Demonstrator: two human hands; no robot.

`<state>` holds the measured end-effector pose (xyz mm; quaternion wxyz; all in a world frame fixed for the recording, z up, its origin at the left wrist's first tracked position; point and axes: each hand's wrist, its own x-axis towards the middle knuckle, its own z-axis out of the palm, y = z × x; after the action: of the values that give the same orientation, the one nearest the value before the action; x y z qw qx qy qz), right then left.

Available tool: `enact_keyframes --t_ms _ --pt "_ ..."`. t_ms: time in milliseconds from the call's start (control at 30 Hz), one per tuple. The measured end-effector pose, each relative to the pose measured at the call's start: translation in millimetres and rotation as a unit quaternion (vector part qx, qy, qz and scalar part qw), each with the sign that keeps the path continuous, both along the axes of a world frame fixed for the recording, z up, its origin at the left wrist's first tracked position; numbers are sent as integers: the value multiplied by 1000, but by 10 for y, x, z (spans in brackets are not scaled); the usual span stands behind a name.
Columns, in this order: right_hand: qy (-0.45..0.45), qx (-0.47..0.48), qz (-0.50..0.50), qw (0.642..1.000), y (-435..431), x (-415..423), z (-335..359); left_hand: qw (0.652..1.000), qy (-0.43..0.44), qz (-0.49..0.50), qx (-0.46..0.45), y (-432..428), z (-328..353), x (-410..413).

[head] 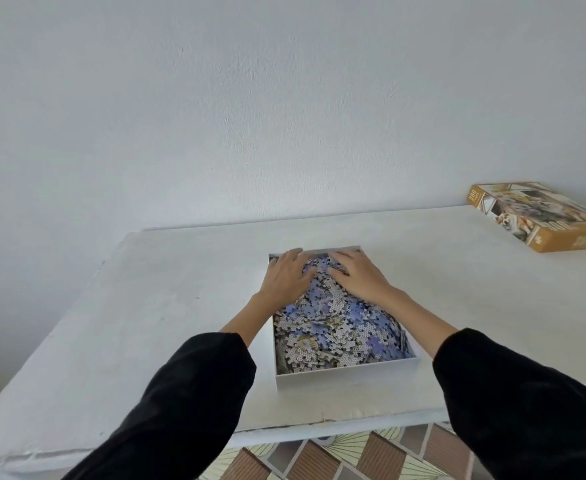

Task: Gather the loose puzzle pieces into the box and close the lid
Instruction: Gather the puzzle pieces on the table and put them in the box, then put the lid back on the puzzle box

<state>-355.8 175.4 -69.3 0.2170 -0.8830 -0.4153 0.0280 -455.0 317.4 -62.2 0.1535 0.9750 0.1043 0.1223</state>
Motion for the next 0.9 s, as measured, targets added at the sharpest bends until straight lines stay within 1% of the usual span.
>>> enact_keyframes --t_ms 67,100,133,167,233,300,400,500,633,767,900 --pt "3 -63 14 998 48 14 -52 995 88 -33 32 32 -48 6" --pt "7 -59 12 998 57 16 -83 991 119 -38 44 38 -67 5" --pt "16 -33 4 999 55 16 -104 991 121 -36 42 44 -82 6" --pt "27 2 -8 1000 42 6 -107 995 96 -27 23 49 -88 12" --pt "46 76 -34 995 -14 -22 -69 999 10 -11 -36 51 -68 16" --pt "48 142 -57 987 -95 -23 19 994 -68 -12 -82 37 -19 38" --pt "31 188 -77 979 -278 30 162 982 -117 -29 -147 -100 78 138" --pt "19 194 -101 976 -524 173 262 968 -128 -52 -212 -361 167 317" --pt "25 233 -166 958 -898 515 368 955 -108 -60 -269 -677 381 703" --pt "34 253 -198 946 -1353 947 428 951 -82 -59 -292 -1018 593 1222" --pt "26 256 -208 944 -1827 1502 513 949 -75 -55 -300 -1411 749 1861"
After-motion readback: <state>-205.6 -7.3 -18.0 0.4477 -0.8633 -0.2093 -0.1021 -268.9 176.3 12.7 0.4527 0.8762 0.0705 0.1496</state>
